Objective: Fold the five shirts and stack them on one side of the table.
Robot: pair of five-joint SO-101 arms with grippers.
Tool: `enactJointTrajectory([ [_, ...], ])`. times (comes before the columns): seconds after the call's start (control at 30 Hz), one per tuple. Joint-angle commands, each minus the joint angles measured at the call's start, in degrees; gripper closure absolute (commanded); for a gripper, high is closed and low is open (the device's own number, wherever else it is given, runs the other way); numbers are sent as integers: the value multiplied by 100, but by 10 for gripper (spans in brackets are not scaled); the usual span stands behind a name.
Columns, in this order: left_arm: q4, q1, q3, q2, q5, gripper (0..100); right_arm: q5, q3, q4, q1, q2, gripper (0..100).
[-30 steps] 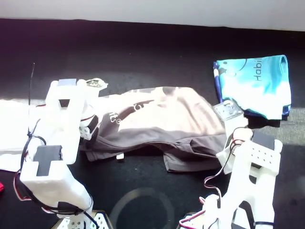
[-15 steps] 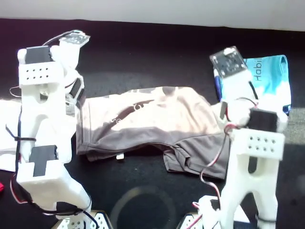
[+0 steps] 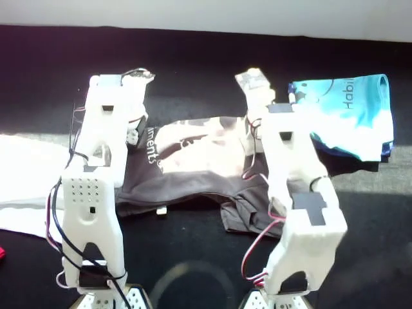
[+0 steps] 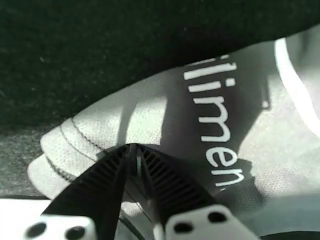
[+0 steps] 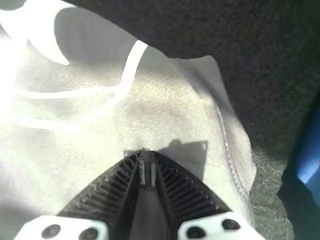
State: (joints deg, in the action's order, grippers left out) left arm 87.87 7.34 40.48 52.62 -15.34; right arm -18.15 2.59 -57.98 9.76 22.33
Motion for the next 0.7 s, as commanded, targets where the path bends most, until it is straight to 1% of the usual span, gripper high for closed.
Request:
enactJointTrajectory([
  [0.0, 220, 233, 1130, 673, 0, 991, 26, -971, 57, -224, 699, 991],
  [0.13, 730, 330, 2607, 1437, -193, 991, 26, -2114, 13, -585, 1534, 991],
  [0.27, 818, 505, 3609, 1938, -334, 991, 26, -3046, -382, -778, 1965, 991],
  [0.33, 747, 655, 3899, 2026, -466, 991, 26, -3407, -664, -787, 2026, 991],
  [0.4, 484, 778, 4075, 2114, -545, 991, 26, -3714, -936, -778, 2009, 991],
  [0.53, 70, 840, 4110, 2167, -659, 991, 35, -4409, -1613, -725, 1815, 991],
  [0.67, 26, 857, 4295, 2053, -624, 991, 35, -5015, -2404, -690, 1490, 991],
])
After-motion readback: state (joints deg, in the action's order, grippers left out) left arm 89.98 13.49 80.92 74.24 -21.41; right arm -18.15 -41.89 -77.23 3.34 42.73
